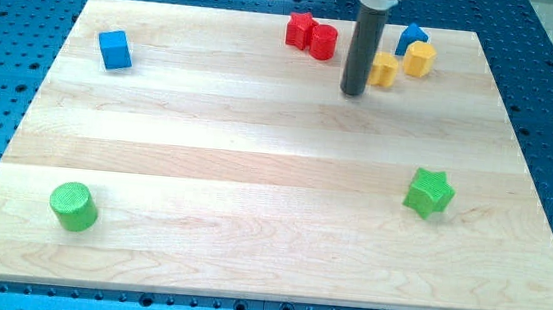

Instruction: Slightly push the cube to the right

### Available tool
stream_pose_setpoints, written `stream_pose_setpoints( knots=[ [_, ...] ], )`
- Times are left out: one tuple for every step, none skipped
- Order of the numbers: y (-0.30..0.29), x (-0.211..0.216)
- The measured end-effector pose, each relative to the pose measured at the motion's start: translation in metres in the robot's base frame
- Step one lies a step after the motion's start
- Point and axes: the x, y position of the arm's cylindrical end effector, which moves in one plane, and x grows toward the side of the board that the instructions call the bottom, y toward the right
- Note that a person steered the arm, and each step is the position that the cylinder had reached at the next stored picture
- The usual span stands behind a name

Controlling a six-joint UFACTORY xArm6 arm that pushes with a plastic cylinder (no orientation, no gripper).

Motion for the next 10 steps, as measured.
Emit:
stream_pose_setpoints(
  knots=[
    [0.04, -0.007],
    [0.026, -0.005],
    [-0.118, 0.033],
    [-0.278, 0.04],
    [-0.371, 0.047],
    [-0.398, 0.056],
    [-0.398, 0.057],
    [-0.398, 0.057],
    [-0.398, 0.039],
    [-0.378, 0.0]
  ],
)
